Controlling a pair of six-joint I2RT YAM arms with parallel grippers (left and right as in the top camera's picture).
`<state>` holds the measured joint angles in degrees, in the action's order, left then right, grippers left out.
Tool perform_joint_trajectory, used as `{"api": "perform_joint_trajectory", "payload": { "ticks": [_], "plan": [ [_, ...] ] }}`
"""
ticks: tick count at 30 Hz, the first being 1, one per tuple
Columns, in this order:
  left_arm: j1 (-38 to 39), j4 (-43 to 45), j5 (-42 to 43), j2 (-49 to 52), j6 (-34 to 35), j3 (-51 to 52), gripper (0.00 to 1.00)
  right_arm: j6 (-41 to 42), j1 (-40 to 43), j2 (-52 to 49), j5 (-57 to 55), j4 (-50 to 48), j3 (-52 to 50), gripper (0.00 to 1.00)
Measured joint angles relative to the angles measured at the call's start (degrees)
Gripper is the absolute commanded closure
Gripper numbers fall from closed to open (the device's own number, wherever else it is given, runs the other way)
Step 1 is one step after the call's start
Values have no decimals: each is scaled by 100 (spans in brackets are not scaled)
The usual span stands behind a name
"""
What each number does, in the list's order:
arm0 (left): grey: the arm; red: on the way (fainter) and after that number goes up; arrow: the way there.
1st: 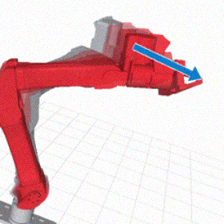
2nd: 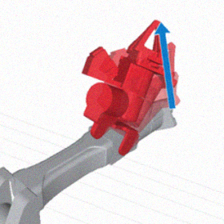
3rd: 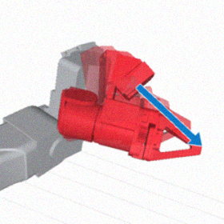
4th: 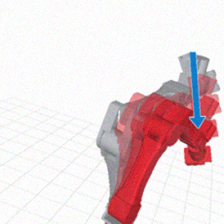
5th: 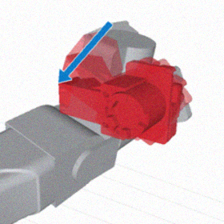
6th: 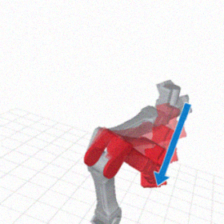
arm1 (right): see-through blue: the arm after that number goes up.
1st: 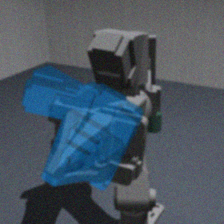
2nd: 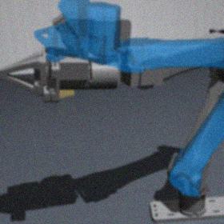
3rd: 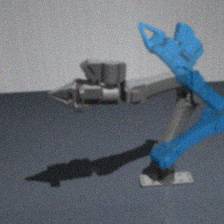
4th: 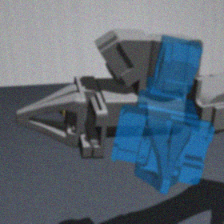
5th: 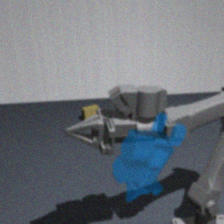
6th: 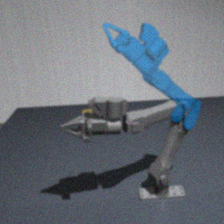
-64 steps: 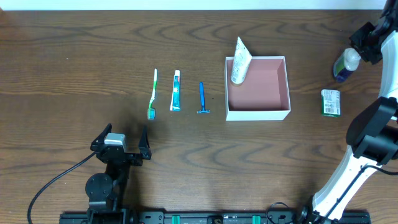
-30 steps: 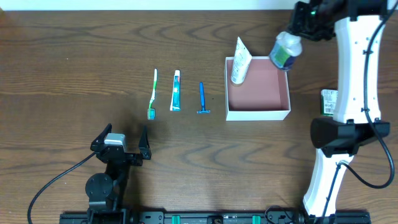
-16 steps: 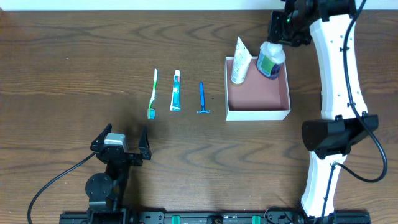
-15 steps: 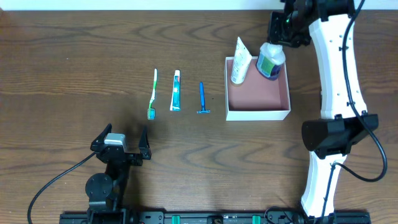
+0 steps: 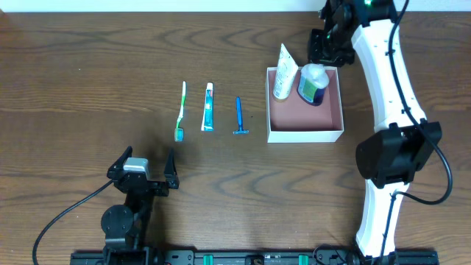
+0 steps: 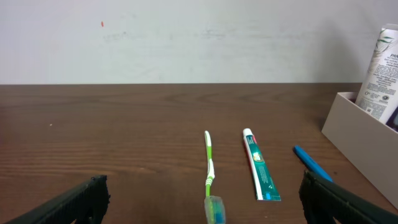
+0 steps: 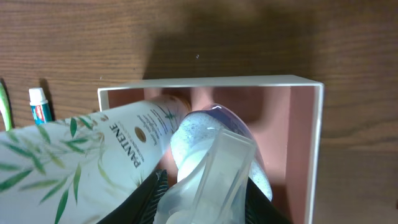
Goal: Pack container
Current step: 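Lift the soap bottle into the box and open the right gripper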
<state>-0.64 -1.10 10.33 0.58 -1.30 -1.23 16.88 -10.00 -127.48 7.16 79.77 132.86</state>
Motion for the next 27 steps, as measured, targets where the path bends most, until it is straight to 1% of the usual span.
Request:
{"api": "perform_joint_trajectory", "payload": {
  "ticks": [2,5,7,8,9,10,13,18,23,27],
  "plan": [
    [0,0,0,0,-2,0,2,2,-11,0,13,-144,-116,70],
    [0,0,0,0,-2,0,2,26,-20,0,33,-271,-247,63],
    [0,0,0,0,-2,0,2,35,-20,0,42,-295,-299,61],
    [0,0,0,0,-2,0,2,44,-20,0,46,-299,-321,58],
    [0,0,0,0,-2,0,2,46,-20,0,61,-306,-328,53],
    [0,0,0,0,-2,0,2,68,-20,0,66,-321,-328,51],
    [0,0,0,0,-2,0,2,48,-20,2,68,-337,-328,50],
    [0,0,0,0,-2,0,2,50,-20,2,131,-363,-328,42],
    [0,0,0,0,-2,0,2,50,-20,2,271,-409,-319,40],
    [0,0,0,0,-2,0,2,48,-20,2,385,-155,-114,37]
  ]
}}
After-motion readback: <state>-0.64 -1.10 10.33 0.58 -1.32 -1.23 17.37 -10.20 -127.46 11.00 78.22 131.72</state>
